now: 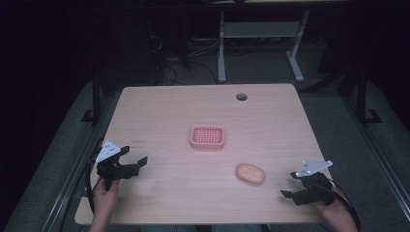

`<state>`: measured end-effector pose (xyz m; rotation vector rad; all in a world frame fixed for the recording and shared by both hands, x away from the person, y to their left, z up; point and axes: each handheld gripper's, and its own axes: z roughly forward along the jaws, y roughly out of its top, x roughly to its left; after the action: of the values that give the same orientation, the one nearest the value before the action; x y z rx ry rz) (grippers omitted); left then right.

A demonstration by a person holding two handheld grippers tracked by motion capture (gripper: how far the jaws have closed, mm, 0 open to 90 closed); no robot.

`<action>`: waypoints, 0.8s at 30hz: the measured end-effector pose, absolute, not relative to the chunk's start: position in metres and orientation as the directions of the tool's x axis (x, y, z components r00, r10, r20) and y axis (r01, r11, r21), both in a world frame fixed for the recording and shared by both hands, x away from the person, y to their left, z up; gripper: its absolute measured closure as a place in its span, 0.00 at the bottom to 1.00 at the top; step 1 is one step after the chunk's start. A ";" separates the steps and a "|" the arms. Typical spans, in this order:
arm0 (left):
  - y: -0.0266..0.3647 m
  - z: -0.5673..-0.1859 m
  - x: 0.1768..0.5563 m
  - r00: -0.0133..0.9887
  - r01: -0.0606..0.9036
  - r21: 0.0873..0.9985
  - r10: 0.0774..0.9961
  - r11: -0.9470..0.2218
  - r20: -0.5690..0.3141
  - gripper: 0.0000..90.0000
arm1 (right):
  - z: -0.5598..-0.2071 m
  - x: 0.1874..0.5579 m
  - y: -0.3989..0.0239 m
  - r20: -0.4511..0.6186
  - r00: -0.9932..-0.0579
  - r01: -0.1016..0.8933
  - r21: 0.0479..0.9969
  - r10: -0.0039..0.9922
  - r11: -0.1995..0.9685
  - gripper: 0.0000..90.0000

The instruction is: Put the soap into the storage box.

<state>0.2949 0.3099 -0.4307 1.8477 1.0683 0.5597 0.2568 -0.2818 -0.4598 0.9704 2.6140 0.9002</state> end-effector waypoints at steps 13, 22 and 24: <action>0.309 -0.431 0.294 0.535 0.442 0.866 0.844 -0.235 -0.044 0.16 | -0.456 0.257 -0.270 0.000 -0.785 0.496 0.600 0.620 0.628 0.26; 0.310 -0.432 0.294 0.532 0.443 0.866 0.846 -0.232 -0.045 0.16 | -0.447 0.262 -0.261 -0.010 -0.800 0.481 0.587 0.600 0.651 0.26; 0.310 -0.432 0.294 0.531 0.445 0.865 0.846 -0.231 -0.047 0.16 | -0.446 0.263 -0.259 -0.018 -0.801 0.482 0.575 0.599 0.661 0.26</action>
<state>0.2937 0.3103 -0.4319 1.8613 1.0628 0.5556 0.2628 -0.2588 -0.4462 0.8801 2.6716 0.8362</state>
